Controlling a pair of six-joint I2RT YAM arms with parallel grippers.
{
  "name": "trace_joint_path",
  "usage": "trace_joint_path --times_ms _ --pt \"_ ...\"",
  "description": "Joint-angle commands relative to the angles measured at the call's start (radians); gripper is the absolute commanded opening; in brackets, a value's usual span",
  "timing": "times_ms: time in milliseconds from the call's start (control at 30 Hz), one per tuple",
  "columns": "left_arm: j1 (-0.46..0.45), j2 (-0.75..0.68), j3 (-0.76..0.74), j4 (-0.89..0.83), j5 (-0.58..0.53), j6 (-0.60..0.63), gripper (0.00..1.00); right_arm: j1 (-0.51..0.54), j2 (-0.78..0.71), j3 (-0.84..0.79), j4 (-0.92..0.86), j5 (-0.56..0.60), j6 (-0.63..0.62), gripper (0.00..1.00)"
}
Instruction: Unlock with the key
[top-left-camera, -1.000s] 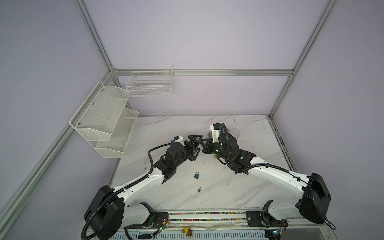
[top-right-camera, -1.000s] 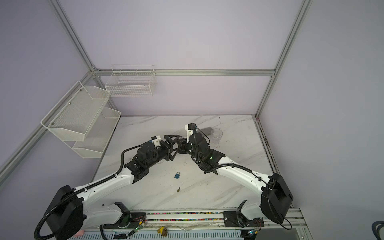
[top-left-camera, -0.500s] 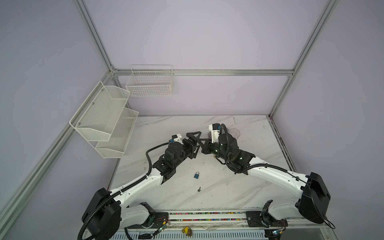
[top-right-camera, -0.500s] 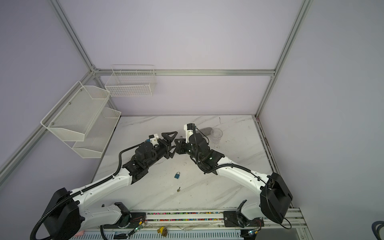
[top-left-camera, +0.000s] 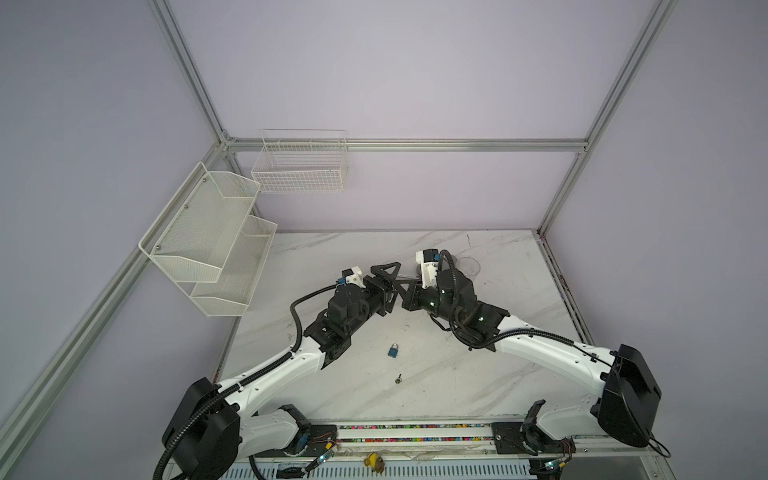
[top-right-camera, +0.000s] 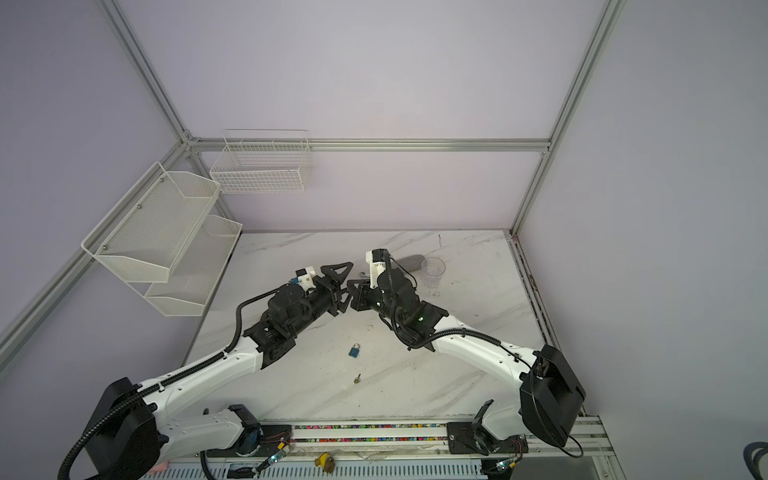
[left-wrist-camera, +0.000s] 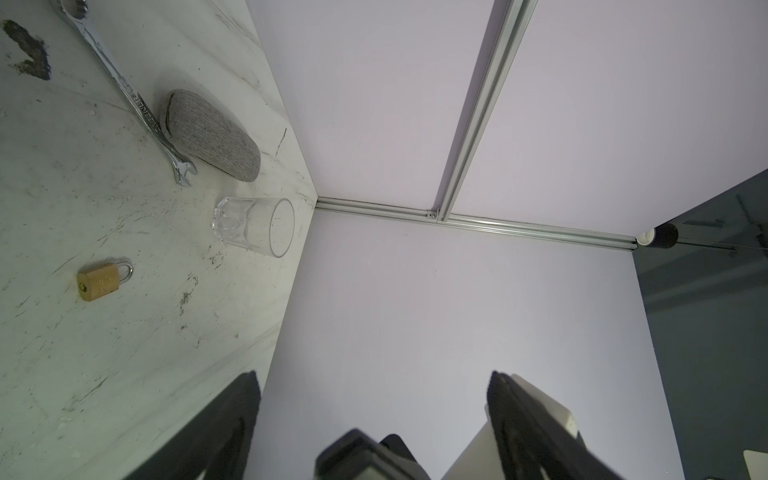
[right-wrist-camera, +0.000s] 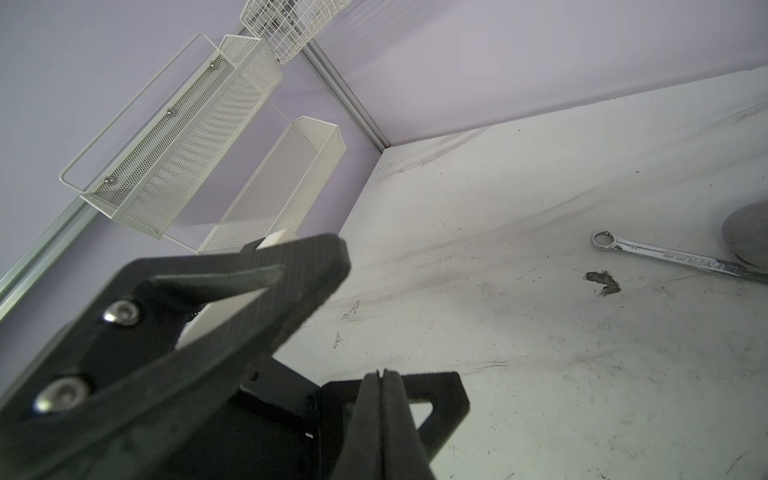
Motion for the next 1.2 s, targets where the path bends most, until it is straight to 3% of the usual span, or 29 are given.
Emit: trace_joint_path --times_ms 0,1167 --pt "-0.002 -0.032 0.039 0.047 -0.023 -0.007 0.82 0.005 -0.052 -0.021 0.009 0.023 -0.013 0.0" --pt "-0.002 -0.008 0.015 -0.032 -0.014 -0.054 0.18 0.005 -0.1 -0.041 0.045 0.072 -0.014 0.0"
